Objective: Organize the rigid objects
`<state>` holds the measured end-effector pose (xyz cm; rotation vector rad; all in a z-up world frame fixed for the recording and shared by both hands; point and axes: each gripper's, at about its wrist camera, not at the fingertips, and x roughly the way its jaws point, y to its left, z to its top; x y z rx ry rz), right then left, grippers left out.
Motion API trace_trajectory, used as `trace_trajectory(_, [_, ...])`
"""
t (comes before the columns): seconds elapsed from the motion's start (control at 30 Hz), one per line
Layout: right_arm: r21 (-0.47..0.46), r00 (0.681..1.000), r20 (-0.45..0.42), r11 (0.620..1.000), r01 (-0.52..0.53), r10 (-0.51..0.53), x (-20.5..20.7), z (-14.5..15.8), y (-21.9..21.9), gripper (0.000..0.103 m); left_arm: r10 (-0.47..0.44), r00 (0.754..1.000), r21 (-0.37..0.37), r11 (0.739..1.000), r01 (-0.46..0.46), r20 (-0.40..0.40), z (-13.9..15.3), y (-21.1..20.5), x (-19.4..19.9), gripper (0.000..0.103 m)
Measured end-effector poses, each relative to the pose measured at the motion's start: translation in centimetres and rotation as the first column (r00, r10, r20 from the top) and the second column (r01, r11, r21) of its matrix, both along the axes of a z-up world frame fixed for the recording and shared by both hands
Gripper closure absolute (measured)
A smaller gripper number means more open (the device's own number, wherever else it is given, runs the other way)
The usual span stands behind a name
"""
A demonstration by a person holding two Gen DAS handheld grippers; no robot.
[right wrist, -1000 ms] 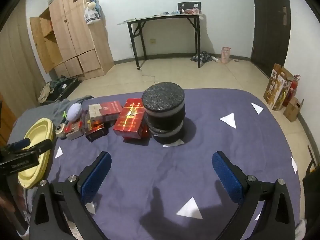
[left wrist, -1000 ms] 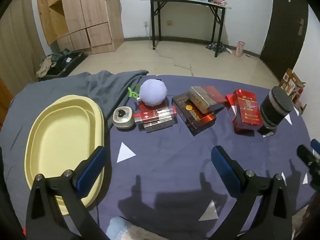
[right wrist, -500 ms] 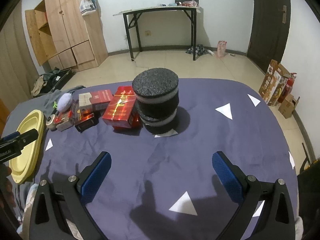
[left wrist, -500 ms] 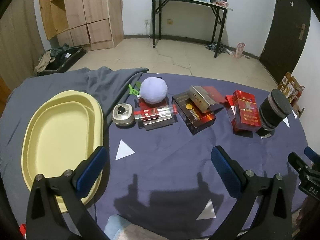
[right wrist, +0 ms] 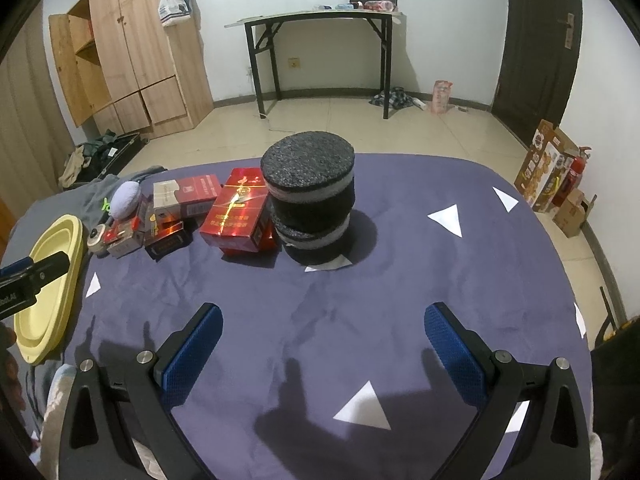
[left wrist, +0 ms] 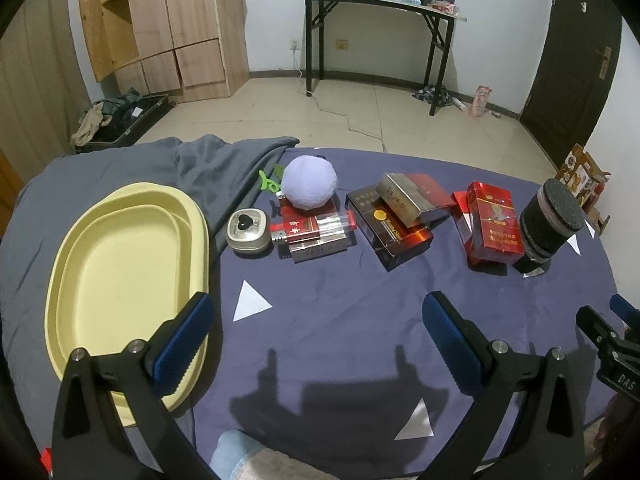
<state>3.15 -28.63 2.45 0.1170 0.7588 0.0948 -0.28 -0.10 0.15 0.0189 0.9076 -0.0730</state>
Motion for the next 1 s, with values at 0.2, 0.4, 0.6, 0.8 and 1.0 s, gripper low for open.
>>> trace_trajectory(0.2, [0.002, 1.0, -0.009, 1.0, -0.002, 0.002, 0.02, -0.13, -0.06, 0.0, -0.004, 1.0, 0.01, 1.0, 0.004, -0.009, -0.16, -0.12, 0.02, 0.0])
trace_trajectory(0.4, [-0.008, 1.0, -0.016, 1.0, -0.009, 0.009, 0.01, -0.27, 0.05, 0.0, -0.009, 1.0, 0.02, 1.0, 0.01, -0.006, -0.27, -0.17, 0.0, 0.0])
trace_trajectory(0.6, [-0.01, 1.0, -0.02, 1.0, -0.01, 0.01, -0.04, -0.32, 0.06, 0.0, -0.009, 1.0, 0.015, 1.0, 0.009, -0.013, -0.44, -0.11, -0.08, 0.0])
trace_trajectory(0.8, [-0.01, 1.0, -0.022, 1.0, -0.011, 0.01, 0.06, -0.33, 0.07, 0.0, -0.012, 1.0, 0.033, 0.999, 0.012, -0.005, -0.36, -0.21, -0.19, 0.0])
trace_trajectory(1.0, [-0.012, 1.0, -0.026, 1.0, -0.015, 0.014, -0.01, -0.4, 0.13, 0.0, -0.009, 1.0, 0.032, 0.999, 0.009, -0.007, -0.33, -0.14, -0.17, 0.0])
